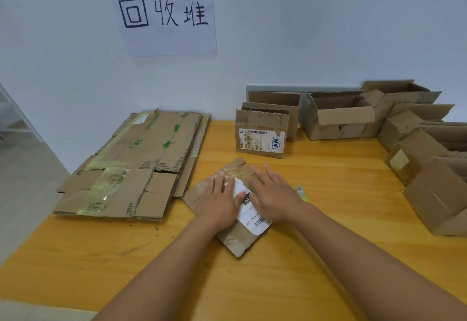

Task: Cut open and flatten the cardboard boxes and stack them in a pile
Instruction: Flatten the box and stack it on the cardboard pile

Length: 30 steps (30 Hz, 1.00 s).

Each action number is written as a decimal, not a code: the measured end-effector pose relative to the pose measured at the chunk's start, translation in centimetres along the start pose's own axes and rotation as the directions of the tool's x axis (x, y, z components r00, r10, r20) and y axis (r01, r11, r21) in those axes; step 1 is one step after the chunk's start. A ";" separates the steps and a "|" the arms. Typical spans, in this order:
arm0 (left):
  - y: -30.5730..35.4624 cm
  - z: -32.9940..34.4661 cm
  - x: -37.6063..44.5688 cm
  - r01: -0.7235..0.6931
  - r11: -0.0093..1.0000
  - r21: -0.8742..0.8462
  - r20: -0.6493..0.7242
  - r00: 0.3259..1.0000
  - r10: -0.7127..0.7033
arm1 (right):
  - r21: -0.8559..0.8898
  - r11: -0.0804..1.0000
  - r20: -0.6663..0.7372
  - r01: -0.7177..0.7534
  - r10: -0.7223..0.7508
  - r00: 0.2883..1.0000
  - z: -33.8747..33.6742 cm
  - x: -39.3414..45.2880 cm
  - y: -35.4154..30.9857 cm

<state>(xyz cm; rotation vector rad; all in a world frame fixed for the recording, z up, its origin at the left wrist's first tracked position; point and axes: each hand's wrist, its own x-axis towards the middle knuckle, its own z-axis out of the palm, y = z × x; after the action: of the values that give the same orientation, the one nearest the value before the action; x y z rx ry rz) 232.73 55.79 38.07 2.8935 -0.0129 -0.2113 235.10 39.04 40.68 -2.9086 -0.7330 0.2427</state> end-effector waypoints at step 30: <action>2.0 0.9 -3.5 0.001 0.998 -0.056 0.046 0.999 0.002 | 0.077 0.966 0.035 -0.246 0.244 0.969 3.0 -1.0 -0.3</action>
<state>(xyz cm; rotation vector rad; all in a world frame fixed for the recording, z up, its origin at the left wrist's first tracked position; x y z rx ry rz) 229.20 53.72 38.18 2.8326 -0.0156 -0.2737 233.50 39.06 37.96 -2.9188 -0.3543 0.3259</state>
